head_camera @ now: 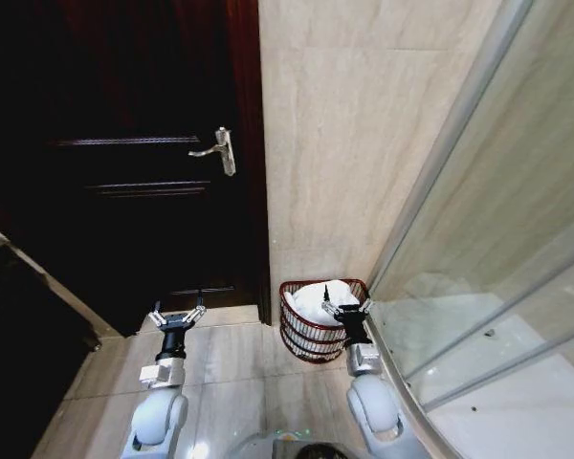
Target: Discard the used towel into the hamper.
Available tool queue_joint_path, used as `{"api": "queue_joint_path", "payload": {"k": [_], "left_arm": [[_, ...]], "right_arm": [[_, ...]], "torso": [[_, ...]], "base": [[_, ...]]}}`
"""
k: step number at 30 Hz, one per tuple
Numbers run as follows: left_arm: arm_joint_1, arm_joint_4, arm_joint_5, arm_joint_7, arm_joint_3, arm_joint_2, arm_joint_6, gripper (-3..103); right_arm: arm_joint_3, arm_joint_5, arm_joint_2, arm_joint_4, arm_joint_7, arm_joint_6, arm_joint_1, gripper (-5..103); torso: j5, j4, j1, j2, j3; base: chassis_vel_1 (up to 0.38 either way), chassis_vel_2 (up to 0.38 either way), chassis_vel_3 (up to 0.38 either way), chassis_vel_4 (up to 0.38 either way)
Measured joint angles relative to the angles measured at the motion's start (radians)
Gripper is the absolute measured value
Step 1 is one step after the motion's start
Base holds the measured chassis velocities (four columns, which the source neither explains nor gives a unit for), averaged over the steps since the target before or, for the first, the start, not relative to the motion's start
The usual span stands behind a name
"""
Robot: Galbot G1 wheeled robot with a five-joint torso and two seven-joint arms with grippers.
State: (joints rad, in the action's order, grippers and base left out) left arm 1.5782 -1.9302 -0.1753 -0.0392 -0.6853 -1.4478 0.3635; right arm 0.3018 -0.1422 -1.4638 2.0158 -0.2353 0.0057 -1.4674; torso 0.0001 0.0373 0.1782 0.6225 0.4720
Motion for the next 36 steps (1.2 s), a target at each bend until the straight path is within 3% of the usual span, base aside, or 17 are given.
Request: {"api": "queue_joint_path", "payload": {"k": [8, 18, 36], "left_arm": [[-0.058, 0.059, -0.001, 0.0, 0.012, 0.004, -0.015, 100], [-0.089, 0.066, 0.018, 0.006, 0.016, -0.008, -0.034, 100], [-0.064, 0.04, 0.043, -0.005, -0.003, -0.021, 0.012, 100]], "right_arm": [[0.0, 0.012, 0.001, -0.084, -0.006, 0.085, 0.037, 100], [0.005, 0.046, 0.019, -0.096, 0.007, 0.099, 0.045, 100], [0.024, 0.088, 0.022, -0.057, 0.024, 0.123, 0.022, 100]], "torso": [[-0.0004, 0.0003, 0.003, 0.011, 0.008], [0.0003, -0.0001, 0.002, 0.01, 0.008], [-0.0001, 0.0, 0.001, 0.005, 0.005]], "base": [[0.166, 0.155, -0.136, -0.137], [0.004, 0.002, 0.052, 0.058], [0.079, 0.079, 0.075, 0.077]]}}
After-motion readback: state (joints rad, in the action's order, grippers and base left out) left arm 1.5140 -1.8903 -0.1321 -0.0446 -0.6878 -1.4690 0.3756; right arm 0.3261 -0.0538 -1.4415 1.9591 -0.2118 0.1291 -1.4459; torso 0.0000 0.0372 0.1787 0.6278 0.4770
